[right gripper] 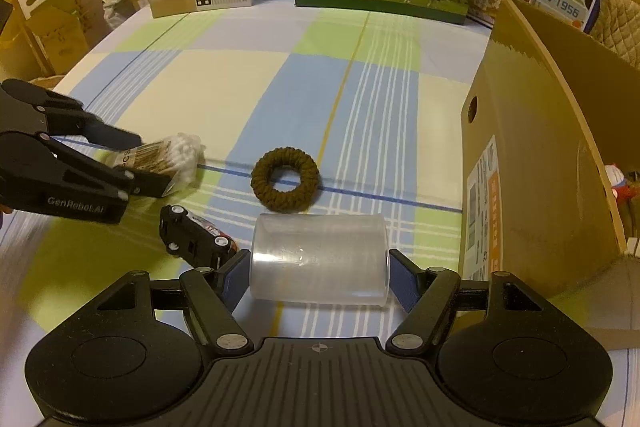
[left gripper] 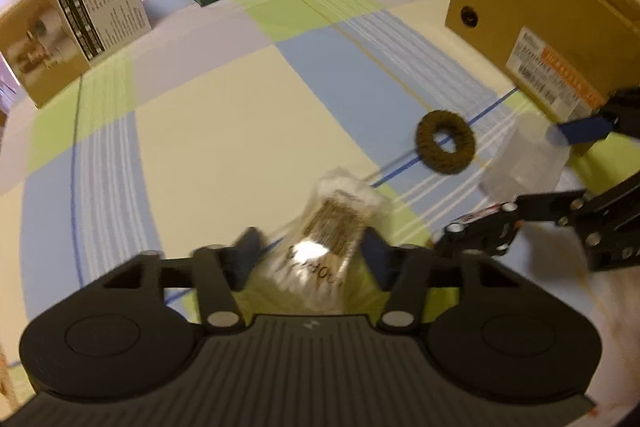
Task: Organize objects
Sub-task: 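Close left gripper on the cotton swab bag while right gripper holds the cylinder, then carry cotton swab bag and plastic cylinder over the cardboard box with both grippers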
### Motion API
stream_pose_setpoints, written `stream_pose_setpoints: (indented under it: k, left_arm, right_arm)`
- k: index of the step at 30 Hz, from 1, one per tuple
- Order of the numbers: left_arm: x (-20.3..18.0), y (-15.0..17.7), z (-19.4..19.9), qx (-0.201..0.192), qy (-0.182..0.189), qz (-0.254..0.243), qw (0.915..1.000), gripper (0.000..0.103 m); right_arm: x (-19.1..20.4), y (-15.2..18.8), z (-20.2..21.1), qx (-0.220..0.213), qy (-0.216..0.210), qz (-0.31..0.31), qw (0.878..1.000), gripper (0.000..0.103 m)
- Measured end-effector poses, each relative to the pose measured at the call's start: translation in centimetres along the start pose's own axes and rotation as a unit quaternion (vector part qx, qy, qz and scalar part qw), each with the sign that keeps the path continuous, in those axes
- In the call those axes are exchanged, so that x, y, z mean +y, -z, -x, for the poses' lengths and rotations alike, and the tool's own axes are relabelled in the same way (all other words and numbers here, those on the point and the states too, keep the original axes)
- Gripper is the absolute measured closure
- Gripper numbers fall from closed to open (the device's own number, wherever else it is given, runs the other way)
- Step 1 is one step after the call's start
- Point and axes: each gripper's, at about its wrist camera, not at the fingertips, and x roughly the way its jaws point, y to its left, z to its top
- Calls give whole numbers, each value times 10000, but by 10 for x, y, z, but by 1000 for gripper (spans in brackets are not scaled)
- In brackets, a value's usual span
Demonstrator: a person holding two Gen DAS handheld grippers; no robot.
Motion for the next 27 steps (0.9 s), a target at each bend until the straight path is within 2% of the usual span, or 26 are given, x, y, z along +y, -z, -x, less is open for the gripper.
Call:
stream_pose_setpoints:
  k: [1,4,10,13,17,22,27]
  left_arm:
    - [0,1,2,-1,23,61,10000,69]
    - [-2,6,7,39,-92,271,9996,74]
    - [0,26,27,300,-388,1029,9935,76]
    - [-3,40,40,416,-415,1302,9897,77]
    - [-17,56,55,598,-435,1485,9861,77]
    - [-36,74,71,718,-203,1747,9818,77]
    - [-56,77,73,729,-232,1590,9843,73]
  right_arm:
    - [-1,0,0,12,-3,-7,10000,34]
    - [0,3,4,48,-10,-44,10000,34]
    - [0,13,13,121,-86,-74,9999,34]
    - [1,20,19,153,-126,-75,9998,34]
    - [1,30,29,207,-191,-108,9995,34]
    - [0,47,43,270,-265,-170,9991,34]
    - [-4,61,56,305,-292,-250,9988,34]
